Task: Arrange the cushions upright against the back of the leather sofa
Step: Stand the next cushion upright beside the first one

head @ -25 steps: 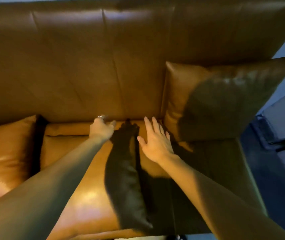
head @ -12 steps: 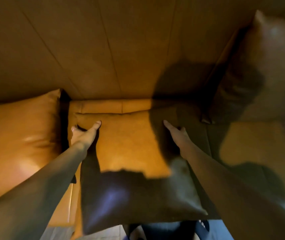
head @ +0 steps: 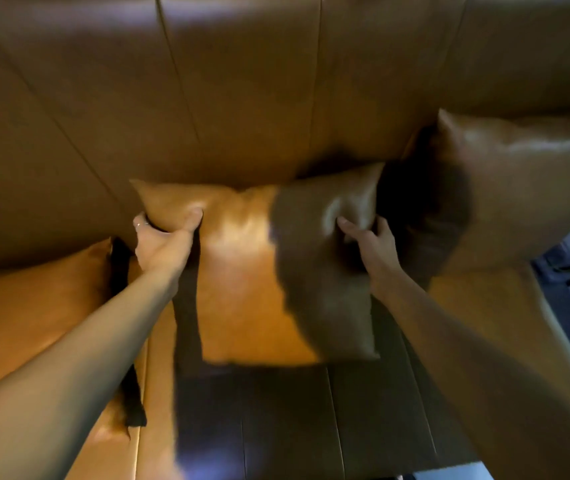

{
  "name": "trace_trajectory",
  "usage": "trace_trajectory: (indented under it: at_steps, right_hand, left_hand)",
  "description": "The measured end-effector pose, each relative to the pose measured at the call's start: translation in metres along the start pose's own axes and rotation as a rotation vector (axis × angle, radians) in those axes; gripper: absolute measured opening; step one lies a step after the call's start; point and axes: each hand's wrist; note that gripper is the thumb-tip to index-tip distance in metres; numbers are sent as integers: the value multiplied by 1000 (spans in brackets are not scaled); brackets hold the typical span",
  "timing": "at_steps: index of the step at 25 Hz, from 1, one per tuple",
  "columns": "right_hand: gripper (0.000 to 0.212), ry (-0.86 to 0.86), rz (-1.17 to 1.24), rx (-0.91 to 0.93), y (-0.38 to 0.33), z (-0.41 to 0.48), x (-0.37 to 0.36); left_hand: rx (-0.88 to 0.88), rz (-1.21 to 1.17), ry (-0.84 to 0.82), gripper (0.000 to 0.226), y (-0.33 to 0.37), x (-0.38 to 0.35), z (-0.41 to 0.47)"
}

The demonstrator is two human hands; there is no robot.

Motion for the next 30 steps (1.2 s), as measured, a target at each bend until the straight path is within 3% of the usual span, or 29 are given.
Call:
trace_trajectory:
  at_steps: [5, 9, 14, 18, 23, 30]
  right_hand:
    - [91, -119, 5, 80, -71, 16, -1]
    - [100, -128, -62, 16, -82, 25, -7]
    - [97, -90, -27, 86, -74, 31, -8]
    - [105, -70, -35, 96, -65, 37, -13]
    - [108, -49, -85, 119, -57, 39, -18]
    - [101, 127, -440, 165, -71, 35, -31]
  left_hand:
    - [-194, -110, -11, 103, 47, -2, 3]
    - [-134, -126, -155, 121, 52, -8, 9]
    - [-147, -171, -127, 115, 53, -9, 10]
    - [-110, -139, -185, 126, 49, -13, 18]
    - [-85, -86, -143, 125, 48, -18, 17]
    - [-36, 95, -168, 140, 60, -4, 18]
Point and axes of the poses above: each hand's wrist, its own z-axis towards the middle knuckle, its own x-axis out of the back of the hand, y = z × x, and after that the axes turned 10 degrees about z, right-handed
